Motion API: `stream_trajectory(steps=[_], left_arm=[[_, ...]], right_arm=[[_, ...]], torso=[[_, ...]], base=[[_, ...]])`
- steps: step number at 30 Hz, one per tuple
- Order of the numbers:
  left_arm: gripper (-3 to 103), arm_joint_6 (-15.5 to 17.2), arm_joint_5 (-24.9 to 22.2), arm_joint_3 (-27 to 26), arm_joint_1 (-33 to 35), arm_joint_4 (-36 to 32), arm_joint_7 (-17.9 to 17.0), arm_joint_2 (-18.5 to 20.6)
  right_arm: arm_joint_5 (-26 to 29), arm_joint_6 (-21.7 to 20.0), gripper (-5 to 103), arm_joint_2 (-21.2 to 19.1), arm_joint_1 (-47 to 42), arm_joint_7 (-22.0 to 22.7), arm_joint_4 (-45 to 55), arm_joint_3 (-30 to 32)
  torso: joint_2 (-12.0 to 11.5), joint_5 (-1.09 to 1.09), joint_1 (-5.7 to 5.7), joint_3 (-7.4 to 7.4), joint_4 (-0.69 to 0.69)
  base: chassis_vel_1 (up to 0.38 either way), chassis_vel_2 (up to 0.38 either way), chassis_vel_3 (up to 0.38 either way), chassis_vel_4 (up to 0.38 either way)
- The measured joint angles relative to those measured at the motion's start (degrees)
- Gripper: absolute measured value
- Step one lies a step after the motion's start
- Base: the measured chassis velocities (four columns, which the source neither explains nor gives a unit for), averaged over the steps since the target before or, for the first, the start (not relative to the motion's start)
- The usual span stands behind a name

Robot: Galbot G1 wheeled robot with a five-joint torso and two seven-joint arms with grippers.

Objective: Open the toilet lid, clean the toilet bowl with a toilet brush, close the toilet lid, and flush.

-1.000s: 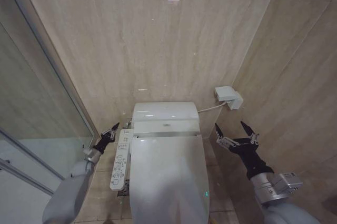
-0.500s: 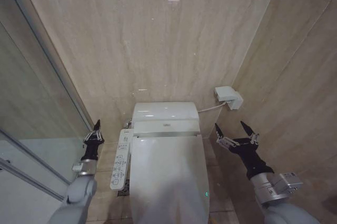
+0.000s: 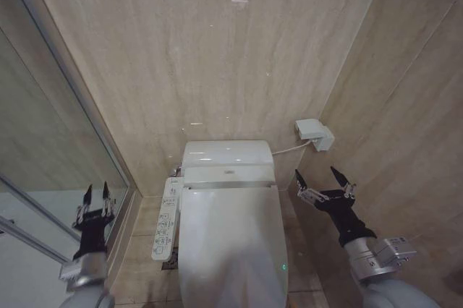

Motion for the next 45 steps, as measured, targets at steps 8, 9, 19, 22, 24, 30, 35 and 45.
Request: stream_trajectory(steps=[8,9,19,22,24,30,35,45], left_arm=[[64,3.1,4.7,0.8,9.9,-9.3,2.4,-4.4],[64,3.3,5.7,1.0,10.8,-10.2,2.7,-5.0],[91,7.4,7.3,2.1,16.7,-18.7,5.6,-7.1],[100,9.8,7.5,1.8,17.8,-20.9,8.7,-7.7],[100,10.7,7.3,1.6,18.3,-21.9,10.6,-7.9],[100,12.8,8.0,0.9,19.6,-22.8,16.2,-8.0],[100,13.4,8.1,1.2,20.2,-22.8,16.9,-8.5],[100,11.0,9.8,3.0,23.8,-22.6,17.4,-9.2]], right_arm=[[0.0,0.0,100,0.0,0.0,0.0,0.0,0.0],[0.0,0.0,100,0.0,0.0,0.0,0.0,0.0],[0.0,0.0,100,0.0,0.0,0.0,0.0,0.0],[0.0,0.0,100,0.0,0.0,0.0,0.0,0.0],[0.0,0.0,100,0.0,0.0,0.0,0.0,0.0],[0.0,0.0,100,0.0,0.0,0.0,0.0,0.0],[0.0,0.0,100,0.0,0.0,0.0,0.0,0.0],[0.0,0.0,100,0.0,0.0,0.0,0.0,0.0]], torso=[[0.0,0.01,0.00,0.00,-0.01],[0.0,0.00,0.00,0.00,0.00],[0.0,0.01,0.00,0.00,0.00],[0.0,0.00,0.00,0.00,0.00],[0.0,0.00,0.00,0.00,0.00],[0.0,0.00,0.00,0.00,0.00],[0.0,0.00,0.01,0.00,0.00],[0.0,0.00,0.00,0.00,0.00]], base=[[0.000,0.000,0.000,0.000],[0.000,0.000,0.000,0.000],[0.000,0.000,0.000,0.000],[0.000,0.000,0.000,0.000],[0.000,0.000,0.000,0.000],[0.000,0.000,0.000,0.000],[0.000,0.000,0.000,0.000],[0.000,0.000,0.000,0.000]])
